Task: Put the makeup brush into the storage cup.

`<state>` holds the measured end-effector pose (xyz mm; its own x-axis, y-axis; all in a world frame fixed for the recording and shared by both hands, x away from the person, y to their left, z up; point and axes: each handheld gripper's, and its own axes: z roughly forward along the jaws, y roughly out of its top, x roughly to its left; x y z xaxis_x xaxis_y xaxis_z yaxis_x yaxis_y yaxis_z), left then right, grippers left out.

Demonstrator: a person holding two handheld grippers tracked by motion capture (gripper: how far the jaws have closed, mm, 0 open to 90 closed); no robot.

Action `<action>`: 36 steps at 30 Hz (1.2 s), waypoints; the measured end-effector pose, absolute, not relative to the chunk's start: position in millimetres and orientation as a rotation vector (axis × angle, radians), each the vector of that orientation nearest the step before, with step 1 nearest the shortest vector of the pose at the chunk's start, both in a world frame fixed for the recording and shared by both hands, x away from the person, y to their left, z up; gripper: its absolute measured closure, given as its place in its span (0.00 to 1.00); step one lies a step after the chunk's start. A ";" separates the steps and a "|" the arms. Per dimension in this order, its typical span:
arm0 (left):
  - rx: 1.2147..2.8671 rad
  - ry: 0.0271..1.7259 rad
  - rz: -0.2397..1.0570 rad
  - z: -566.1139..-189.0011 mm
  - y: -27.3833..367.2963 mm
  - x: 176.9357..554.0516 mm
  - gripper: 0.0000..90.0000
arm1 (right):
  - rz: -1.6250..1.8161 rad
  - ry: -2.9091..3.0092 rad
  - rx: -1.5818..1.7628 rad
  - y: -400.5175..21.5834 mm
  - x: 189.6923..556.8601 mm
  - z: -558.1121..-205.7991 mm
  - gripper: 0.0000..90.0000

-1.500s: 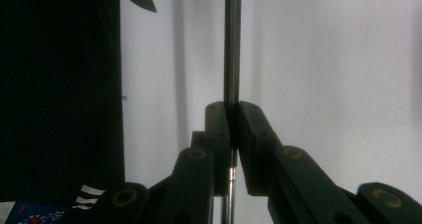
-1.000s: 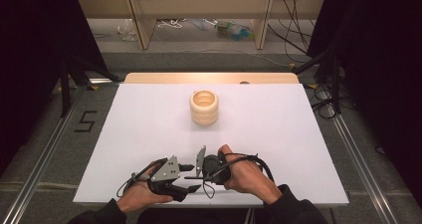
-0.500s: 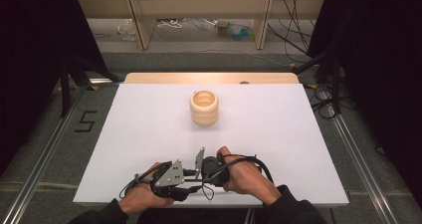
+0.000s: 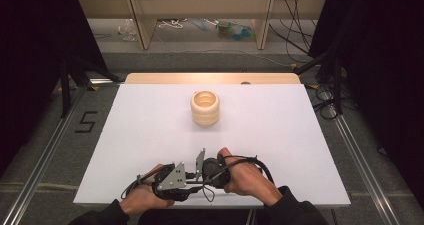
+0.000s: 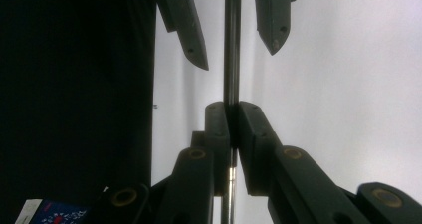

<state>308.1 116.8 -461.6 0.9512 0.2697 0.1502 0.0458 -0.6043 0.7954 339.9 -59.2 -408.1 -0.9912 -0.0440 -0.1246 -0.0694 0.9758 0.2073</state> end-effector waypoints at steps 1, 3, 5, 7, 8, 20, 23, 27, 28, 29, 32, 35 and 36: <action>2.204 0.220 0.318 -461.8 116.6 307.7 0.71 | 0.287 3.016 -0.046 -59.7 337.8 -407.0 0.93; 2.208 0.212 0.317 -461.6 116.4 307.2 0.72 | 0.281 3.021 -0.039 -59.6 337.5 -406.9 0.93; 2.214 0.201 0.320 -461.5 115.9 307.5 0.73 | 0.293 3.022 -0.028 -59.1 336.6 -407.0 0.93; 2.222 0.192 0.323 -462.1 115.7 307.1 0.74 | 0.344 3.024 -0.053 -58.3 336.9 -408.4 0.93; 2.220 0.189 0.324 -462.5 115.4 306.8 0.74 | 0.351 3.034 -0.048 -58.1 336.3 -408.7 0.93; 2.228 0.142 0.327 -463.3 113.9 305.4 0.84 | 0.335 3.018 -0.097 -57.3 337.2 -408.5 0.93; 2.223 0.128 0.325 -463.8 113.8 306.0 0.86 | 0.334 3.019 -0.102 -57.2 336.8 -408.5 0.93; 2.235 0.109 0.319 -462.9 114.1 306.4 0.88 | 0.344 3.027 -0.106 -57.4 336.5 -408.8 0.93; 2.233 0.107 0.317 -463.1 114.4 306.4 0.88 | 0.363 3.036 -0.078 -57.2 334.9 -409.2 0.93; 2.232 0.105 0.315 -463.0 114.4 306.3 0.88 | 0.365 3.045 -0.073 -57.8 335.2 -409.2 0.93; 2.231 0.096 0.311 -462.7 114.3 305.5 0.90 | 0.361 3.032 -0.098 -59.3 337.2 -408.7 0.93; 2.234 0.091 0.295 -462.5 114.1 305.5 0.93 | 0.378 3.029 -0.120 -60.1 337.6 -407.3 0.92; 2.228 0.101 0.278 -462.1 114.4 305.6 0.93 | 0.376 3.027 -0.118 -60.8 337.4 -406.4 0.91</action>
